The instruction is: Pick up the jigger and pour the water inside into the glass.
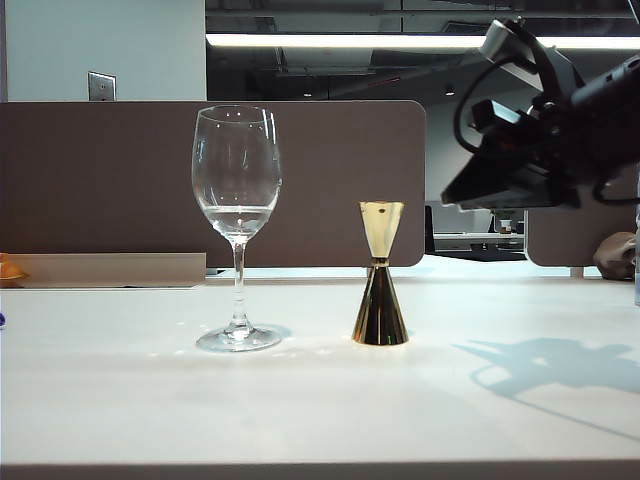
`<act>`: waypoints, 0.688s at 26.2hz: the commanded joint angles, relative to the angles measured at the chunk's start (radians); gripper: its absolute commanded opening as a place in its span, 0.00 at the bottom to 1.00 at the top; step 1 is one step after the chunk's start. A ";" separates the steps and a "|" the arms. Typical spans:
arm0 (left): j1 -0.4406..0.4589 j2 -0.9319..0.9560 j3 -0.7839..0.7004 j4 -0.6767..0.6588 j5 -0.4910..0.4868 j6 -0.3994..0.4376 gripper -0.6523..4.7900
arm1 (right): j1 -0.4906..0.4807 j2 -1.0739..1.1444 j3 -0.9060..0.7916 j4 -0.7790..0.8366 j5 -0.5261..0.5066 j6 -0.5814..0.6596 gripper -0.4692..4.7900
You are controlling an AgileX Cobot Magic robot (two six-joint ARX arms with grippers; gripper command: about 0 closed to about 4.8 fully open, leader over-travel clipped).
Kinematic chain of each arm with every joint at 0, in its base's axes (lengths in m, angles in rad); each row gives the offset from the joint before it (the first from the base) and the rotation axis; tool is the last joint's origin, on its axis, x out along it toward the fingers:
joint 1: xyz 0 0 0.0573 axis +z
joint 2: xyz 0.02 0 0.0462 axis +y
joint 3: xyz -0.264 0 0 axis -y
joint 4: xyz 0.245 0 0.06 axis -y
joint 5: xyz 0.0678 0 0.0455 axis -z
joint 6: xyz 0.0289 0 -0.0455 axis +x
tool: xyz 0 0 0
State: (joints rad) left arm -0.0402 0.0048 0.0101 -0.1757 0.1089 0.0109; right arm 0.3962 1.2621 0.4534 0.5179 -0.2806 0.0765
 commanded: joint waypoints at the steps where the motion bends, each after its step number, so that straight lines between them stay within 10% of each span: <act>1: 0.002 0.001 -0.003 0.005 0.004 0.008 0.11 | 0.001 0.051 -0.001 0.021 -0.042 0.006 0.31; 7: 0.002 0.001 -0.003 0.005 0.004 0.008 0.11 | 0.024 0.179 0.000 0.135 -0.063 0.002 0.46; 11: 0.002 0.001 -0.003 0.005 0.004 0.008 0.11 | 0.024 0.219 0.000 0.201 -0.063 0.002 0.72; 18: 0.002 0.001 -0.003 0.005 0.004 0.008 0.11 | 0.024 0.274 0.001 0.264 -0.063 0.002 0.72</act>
State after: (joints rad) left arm -0.0399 0.0048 0.0101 -0.1757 0.1089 0.0109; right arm 0.4206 1.5314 0.4519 0.7391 -0.3405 0.0784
